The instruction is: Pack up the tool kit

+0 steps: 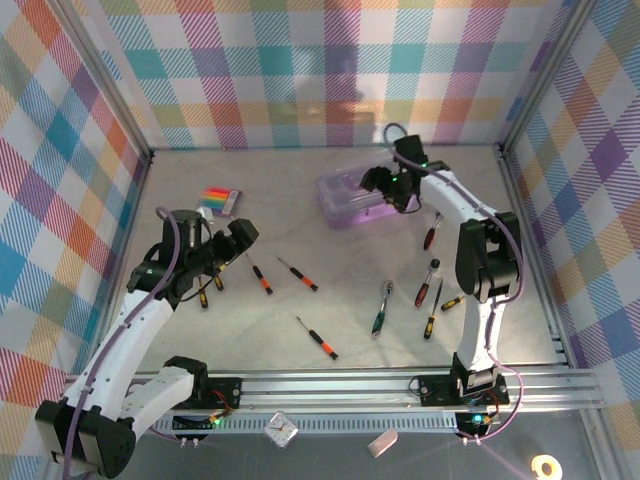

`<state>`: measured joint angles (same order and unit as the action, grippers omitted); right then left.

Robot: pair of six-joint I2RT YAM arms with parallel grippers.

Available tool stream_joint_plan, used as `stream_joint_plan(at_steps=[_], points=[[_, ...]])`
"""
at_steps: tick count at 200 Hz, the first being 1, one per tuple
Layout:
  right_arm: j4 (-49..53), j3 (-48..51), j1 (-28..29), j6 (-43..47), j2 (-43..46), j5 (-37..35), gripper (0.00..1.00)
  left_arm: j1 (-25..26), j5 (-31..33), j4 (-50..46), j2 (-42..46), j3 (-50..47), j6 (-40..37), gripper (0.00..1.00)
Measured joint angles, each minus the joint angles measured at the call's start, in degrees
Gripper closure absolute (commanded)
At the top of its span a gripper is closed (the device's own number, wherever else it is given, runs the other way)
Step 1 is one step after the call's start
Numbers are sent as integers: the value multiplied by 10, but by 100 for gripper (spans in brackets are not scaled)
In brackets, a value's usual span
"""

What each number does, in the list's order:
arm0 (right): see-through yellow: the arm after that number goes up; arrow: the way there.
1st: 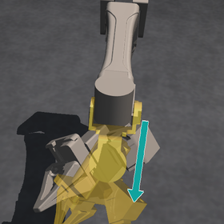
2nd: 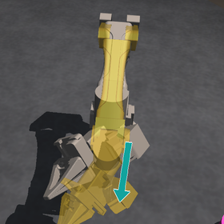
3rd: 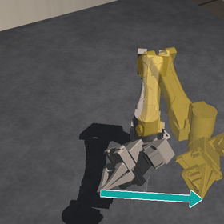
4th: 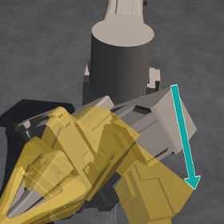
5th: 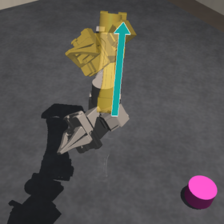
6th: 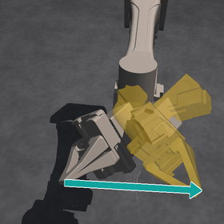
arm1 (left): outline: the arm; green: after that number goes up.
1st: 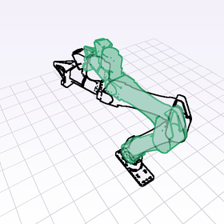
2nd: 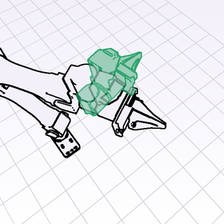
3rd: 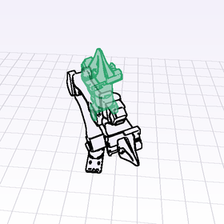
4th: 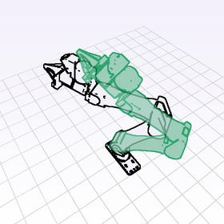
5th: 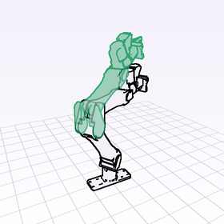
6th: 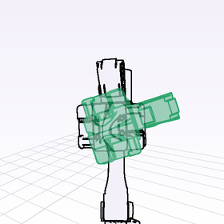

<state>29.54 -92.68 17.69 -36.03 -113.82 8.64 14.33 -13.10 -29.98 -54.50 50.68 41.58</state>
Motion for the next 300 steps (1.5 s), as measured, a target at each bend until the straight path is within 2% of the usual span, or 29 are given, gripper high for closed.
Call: stream_joint_plan(at_steps=[18,46,74,108,148,172,205,246,300], points=[[-8,27,46,42,21,-3,26,21,15,-19,-33,40,-5,5],[-13,81,87,102,68,-24,26,45,31,-35,-90,98,-20,5],[31,82,83,148,89,-64,23,67,42,-44,-174,164,-41,7],[77,48,68,175,90,-113,23,113,42,-61,-317,279,-86,10],[55,91,47,165,143,-91,25,164,79,-127,-491,454,-173,10],[26,150,26,137,190,-50,25,170,108,-182,-590,574,-236,10],[3,200,-7,94,198,5,24,170,139,-247,-704,720,-309,11],[-24,308,-20,66,225,46,22,170,144,-255,-731,741,-364,10],[-62,394,-20,47,318,75,16,166,95,-224,-721,712,-382,7]])
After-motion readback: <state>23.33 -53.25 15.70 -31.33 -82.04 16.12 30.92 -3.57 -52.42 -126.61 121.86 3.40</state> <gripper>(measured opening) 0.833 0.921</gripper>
